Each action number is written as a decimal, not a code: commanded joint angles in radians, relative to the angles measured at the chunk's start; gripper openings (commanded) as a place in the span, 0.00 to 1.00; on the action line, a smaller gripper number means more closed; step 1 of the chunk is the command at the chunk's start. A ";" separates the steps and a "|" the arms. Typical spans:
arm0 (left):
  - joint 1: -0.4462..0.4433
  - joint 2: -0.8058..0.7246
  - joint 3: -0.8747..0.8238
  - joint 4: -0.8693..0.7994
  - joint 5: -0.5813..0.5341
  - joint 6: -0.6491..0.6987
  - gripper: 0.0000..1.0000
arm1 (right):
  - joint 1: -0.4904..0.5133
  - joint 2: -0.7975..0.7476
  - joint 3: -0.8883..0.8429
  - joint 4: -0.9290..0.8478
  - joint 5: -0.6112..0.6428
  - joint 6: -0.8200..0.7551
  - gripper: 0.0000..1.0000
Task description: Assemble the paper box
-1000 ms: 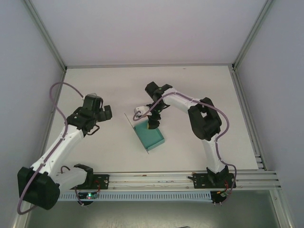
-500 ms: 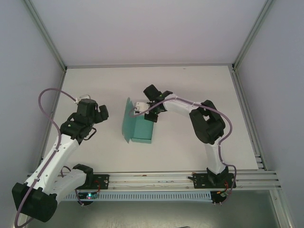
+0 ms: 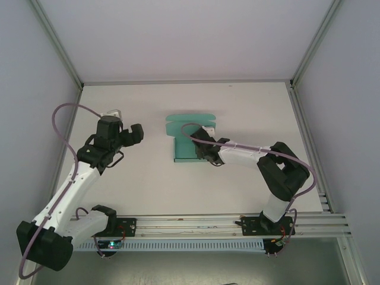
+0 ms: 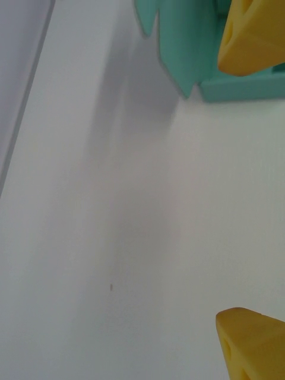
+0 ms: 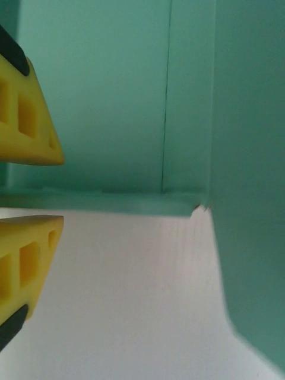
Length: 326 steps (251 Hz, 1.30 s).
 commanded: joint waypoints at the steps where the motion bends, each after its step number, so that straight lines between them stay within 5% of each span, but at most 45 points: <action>1: 0.004 0.044 -0.004 0.109 0.226 0.112 1.00 | -0.003 -0.039 0.038 -0.022 0.044 0.116 0.35; 12: 0.002 0.073 0.005 0.113 0.278 0.142 1.00 | -0.007 -0.058 0.031 -0.017 0.051 0.092 0.49; 52: -0.002 0.184 0.026 0.154 0.427 0.290 1.00 | -0.030 -0.172 -0.007 0.040 0.125 -0.203 0.73; 72: -0.003 0.220 0.028 0.203 0.509 0.412 1.00 | -0.079 -0.219 -0.007 0.097 -0.035 -0.483 0.98; 97: -0.001 0.279 0.051 0.272 0.510 0.520 1.00 | -0.194 -0.211 0.065 0.044 -0.422 -0.769 0.98; 128: 0.005 0.451 0.203 0.175 0.541 0.639 1.00 | -0.317 -0.126 0.203 -0.034 -0.597 -0.906 0.98; 169: 0.015 0.707 0.483 -0.080 0.724 0.785 1.00 | -0.407 0.002 0.373 -0.197 -0.852 -1.105 0.98; 196: 0.014 0.820 0.614 -0.222 0.805 0.892 0.94 | -0.436 0.098 0.505 -0.359 -0.893 -1.170 0.88; 217: 0.015 0.877 0.680 -0.286 0.800 0.941 0.85 | -0.459 0.165 0.595 -0.462 -0.914 -1.179 0.64; 291: 0.012 0.933 0.724 -0.320 0.764 0.988 0.25 | -0.467 0.211 0.633 -0.542 -0.945 -1.188 0.17; 326: -0.002 0.918 0.705 -0.307 0.674 0.971 0.08 | -0.451 0.189 0.626 -0.544 -0.899 -1.178 0.00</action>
